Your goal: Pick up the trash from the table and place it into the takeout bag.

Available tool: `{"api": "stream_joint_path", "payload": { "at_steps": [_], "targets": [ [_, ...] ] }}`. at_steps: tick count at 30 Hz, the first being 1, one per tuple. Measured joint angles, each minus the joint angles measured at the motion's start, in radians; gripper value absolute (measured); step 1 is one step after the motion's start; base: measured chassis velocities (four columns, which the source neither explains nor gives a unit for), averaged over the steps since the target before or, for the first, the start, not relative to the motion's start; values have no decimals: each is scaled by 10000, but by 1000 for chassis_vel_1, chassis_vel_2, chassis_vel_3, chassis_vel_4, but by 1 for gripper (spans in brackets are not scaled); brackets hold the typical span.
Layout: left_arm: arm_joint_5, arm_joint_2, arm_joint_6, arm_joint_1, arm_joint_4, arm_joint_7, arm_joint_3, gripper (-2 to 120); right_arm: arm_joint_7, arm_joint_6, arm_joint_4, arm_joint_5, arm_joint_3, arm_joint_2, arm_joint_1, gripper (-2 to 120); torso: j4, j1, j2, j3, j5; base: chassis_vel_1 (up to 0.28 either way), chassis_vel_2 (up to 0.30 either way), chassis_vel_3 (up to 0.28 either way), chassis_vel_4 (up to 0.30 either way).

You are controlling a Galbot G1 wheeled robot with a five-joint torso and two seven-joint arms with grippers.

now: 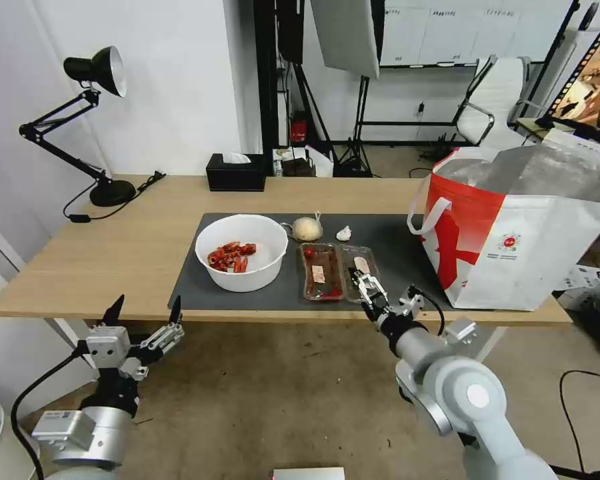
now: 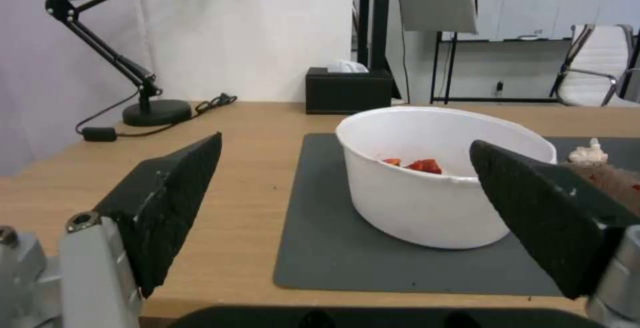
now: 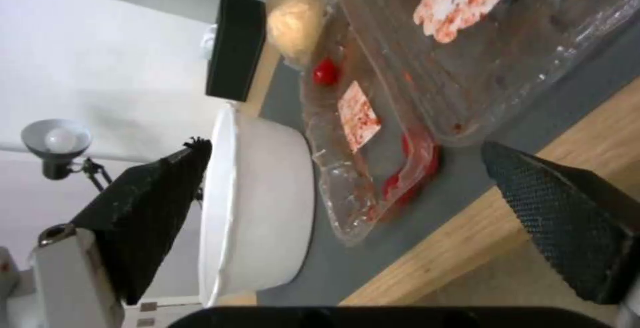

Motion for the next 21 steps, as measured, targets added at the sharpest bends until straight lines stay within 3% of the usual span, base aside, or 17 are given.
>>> {"api": "stream_joint_path", "payload": {
  "at_steps": [21],
  "targets": [
    [-251, -62, 112, 287, -7, 2, -41, 100, 949, -100, -788, -167, -546, 760, 963, 100, 0, 0, 0, -1, 0, 0, 0, 0, 0]
  ]
}}
